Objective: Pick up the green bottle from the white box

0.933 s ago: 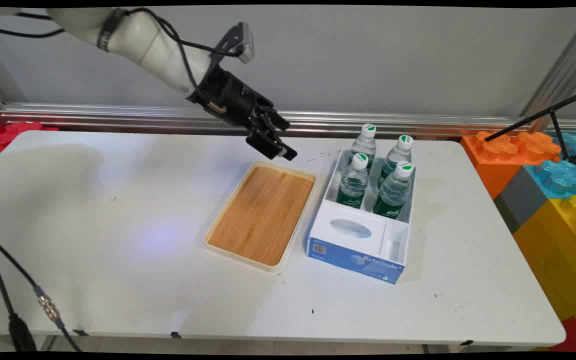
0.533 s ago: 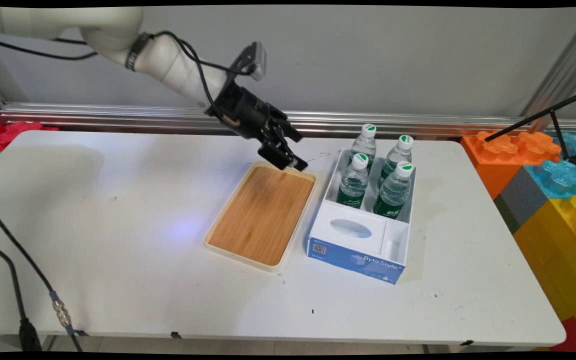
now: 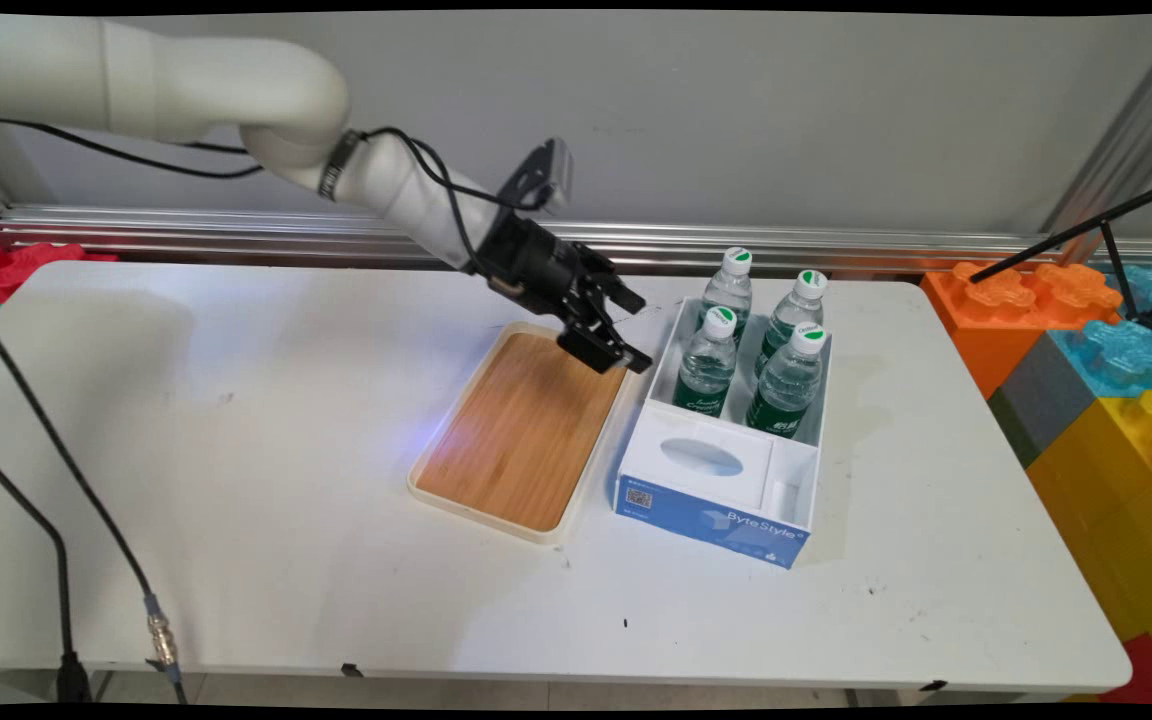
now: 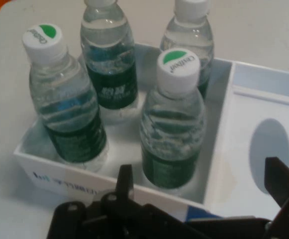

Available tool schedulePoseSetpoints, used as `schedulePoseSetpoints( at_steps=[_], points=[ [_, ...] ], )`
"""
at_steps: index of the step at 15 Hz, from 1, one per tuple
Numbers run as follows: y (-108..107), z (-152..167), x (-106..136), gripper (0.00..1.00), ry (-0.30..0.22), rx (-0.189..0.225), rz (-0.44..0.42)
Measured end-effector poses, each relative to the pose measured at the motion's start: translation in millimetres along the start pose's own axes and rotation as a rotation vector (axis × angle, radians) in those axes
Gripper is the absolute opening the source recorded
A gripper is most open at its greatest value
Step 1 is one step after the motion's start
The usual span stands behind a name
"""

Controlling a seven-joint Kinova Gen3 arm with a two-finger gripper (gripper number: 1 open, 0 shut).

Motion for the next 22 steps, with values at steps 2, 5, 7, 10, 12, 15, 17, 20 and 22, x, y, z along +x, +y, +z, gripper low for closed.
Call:
schedulePoseSetpoints(
  at_steps=[2,5,7,10,12,15,17,20,22],
  points=[
    [-2,16,-4,1.00,0.015,0.007,0.012],
    [-6,39,-8,1.00,0.033,0.017,0.026],
    [-8,50,-9,1.00,0.042,0.019,0.029],
    [-10,68,-11,1.00,0.054,0.017,0.031],
    [-11,76,-11,1.00,0.059,0.015,0.028],
    [-12,88,-13,1.00,0.065,0.011,0.020],
    [-12,93,-13,1.00,0.067,0.009,0.016],
    [-12,101,-14,1.00,0.070,0.004,0.009],
    [-11,105,-13,0.00,0.075,-0.001,0.005]
  ],
)
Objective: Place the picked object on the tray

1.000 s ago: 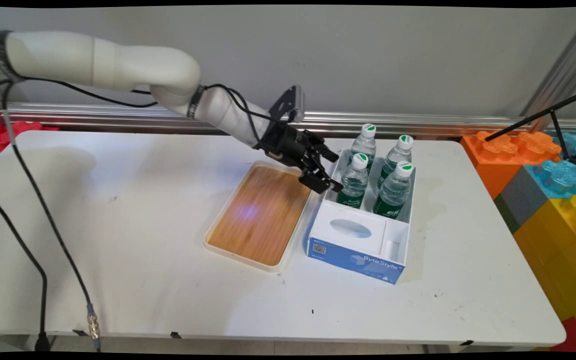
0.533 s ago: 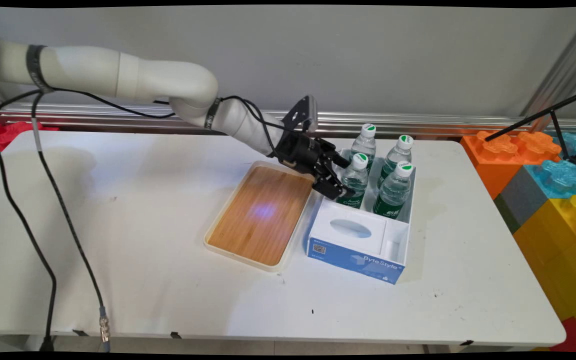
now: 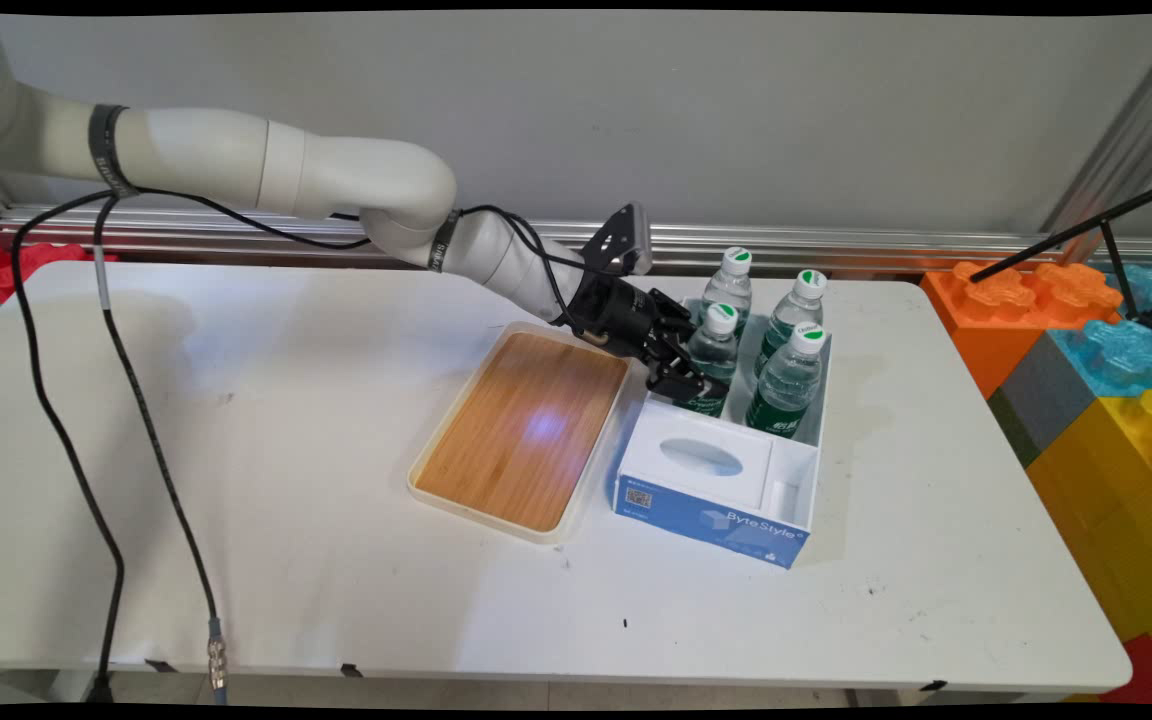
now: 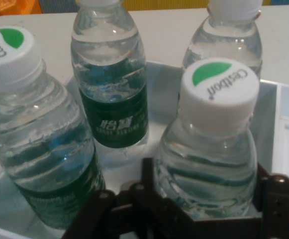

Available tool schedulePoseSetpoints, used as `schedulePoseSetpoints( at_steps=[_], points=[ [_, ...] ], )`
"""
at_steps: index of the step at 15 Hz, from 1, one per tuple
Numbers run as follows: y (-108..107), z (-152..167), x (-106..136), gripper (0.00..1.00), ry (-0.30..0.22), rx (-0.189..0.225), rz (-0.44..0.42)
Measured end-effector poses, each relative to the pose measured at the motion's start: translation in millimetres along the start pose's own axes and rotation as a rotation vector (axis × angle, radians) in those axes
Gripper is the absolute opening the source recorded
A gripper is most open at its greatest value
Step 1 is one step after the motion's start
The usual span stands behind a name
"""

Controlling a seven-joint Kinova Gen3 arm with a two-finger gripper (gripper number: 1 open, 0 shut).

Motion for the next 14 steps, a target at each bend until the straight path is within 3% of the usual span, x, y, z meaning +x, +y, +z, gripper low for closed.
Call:
schedulePoseSetpoints(
  at_steps=[7,14],
  points=[
    [10,-8,16,0.00,0.014,-0.004,-0.020],
    [14,-48,72,0.00,0.045,0.032,-0.029]
  ],
)
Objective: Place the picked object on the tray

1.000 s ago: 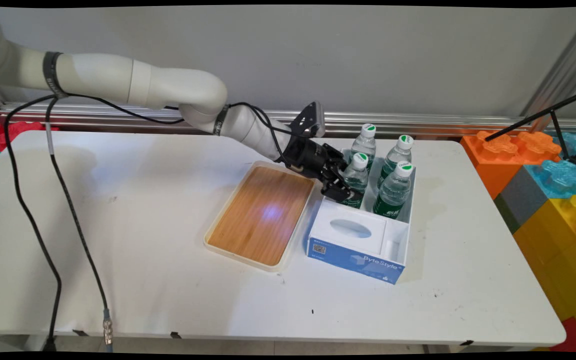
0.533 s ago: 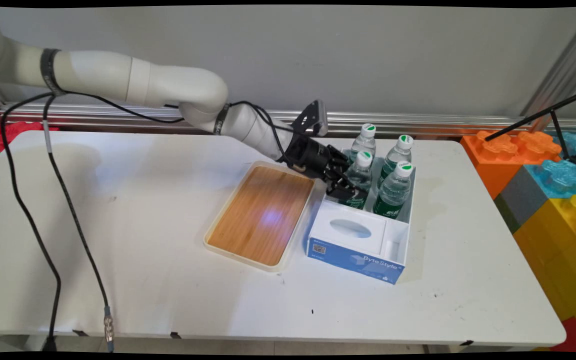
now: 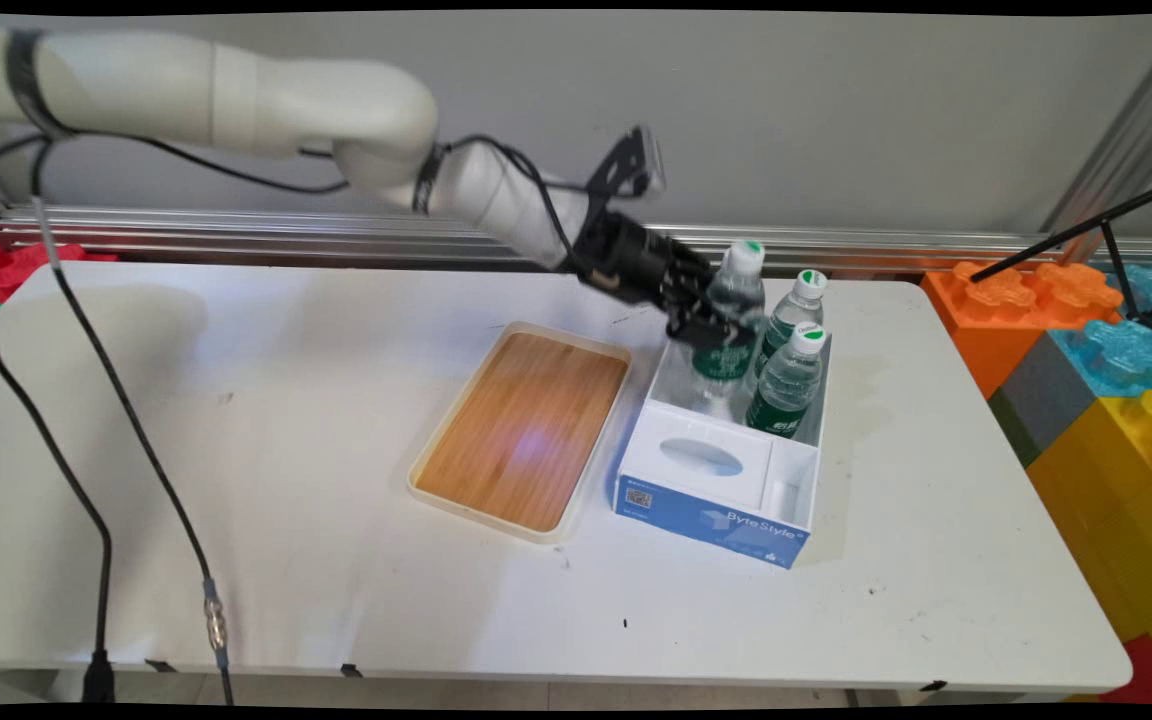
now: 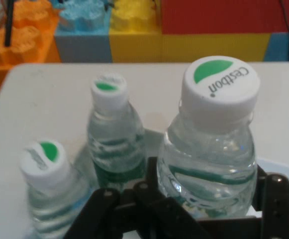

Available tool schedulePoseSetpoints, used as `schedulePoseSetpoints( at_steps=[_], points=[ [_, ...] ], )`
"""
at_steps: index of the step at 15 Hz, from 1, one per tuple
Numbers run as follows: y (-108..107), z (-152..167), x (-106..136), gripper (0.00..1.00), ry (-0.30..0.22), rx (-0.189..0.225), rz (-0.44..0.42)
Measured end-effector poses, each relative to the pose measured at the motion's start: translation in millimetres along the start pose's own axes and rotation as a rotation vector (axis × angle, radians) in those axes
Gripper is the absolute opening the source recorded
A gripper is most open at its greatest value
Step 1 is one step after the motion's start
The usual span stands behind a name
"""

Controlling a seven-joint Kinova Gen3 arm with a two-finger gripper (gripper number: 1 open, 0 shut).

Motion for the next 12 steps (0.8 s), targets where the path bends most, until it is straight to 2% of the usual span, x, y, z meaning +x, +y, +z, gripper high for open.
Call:
schedulePoseSetpoints(
  at_steps=[3,6,9,12],
  points=[
    [0,-25,21,0.00,-0.010,0.022,-0.007],
    [3,-67,36,0.00,-0.042,0.051,-0.024],
    [11,-114,36,0.00,-0.075,0.061,-0.026],
    [22,-156,24,0.00,-0.104,0.059,-0.026]
  ],
)
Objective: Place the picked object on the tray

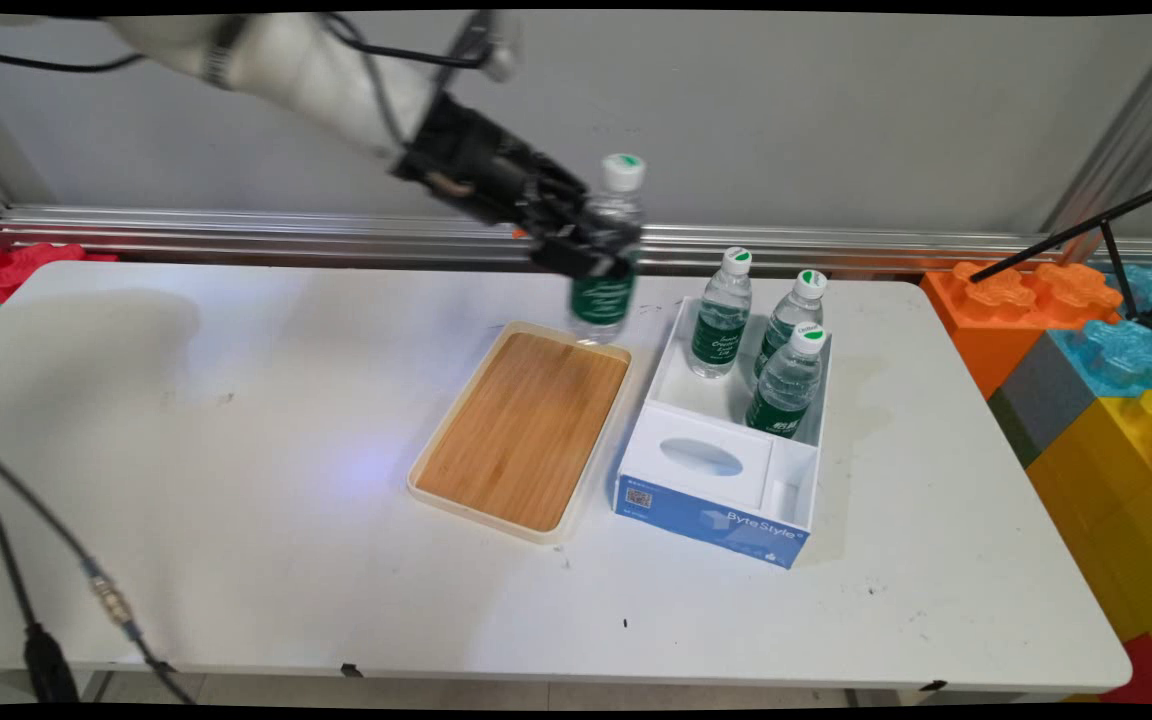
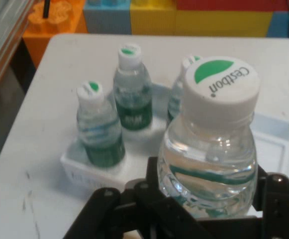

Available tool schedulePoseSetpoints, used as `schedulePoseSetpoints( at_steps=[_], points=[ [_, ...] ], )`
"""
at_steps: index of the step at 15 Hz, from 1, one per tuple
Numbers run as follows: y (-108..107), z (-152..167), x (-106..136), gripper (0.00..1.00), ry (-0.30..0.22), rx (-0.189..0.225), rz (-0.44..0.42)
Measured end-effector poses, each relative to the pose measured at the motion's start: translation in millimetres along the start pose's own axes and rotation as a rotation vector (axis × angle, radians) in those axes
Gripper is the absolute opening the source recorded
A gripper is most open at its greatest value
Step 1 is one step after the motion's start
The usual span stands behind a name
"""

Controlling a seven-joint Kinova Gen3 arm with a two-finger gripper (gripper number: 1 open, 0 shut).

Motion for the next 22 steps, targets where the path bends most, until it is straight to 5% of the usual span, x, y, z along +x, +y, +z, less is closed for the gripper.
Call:
schedulePoseSetpoints(
  at_steps=[5,10,15,22],
  points=[
    [9,-58,-46,0.00,-0.053,-0.001,0.013],
    [13,-78,-91,0.00,-0.050,0.020,0.064],
    [19,-59,-121,0.00,-0.012,0.023,0.117],
    [15,-17,-174,0.00,-0.029,-0.051,0.108]
  ],
)
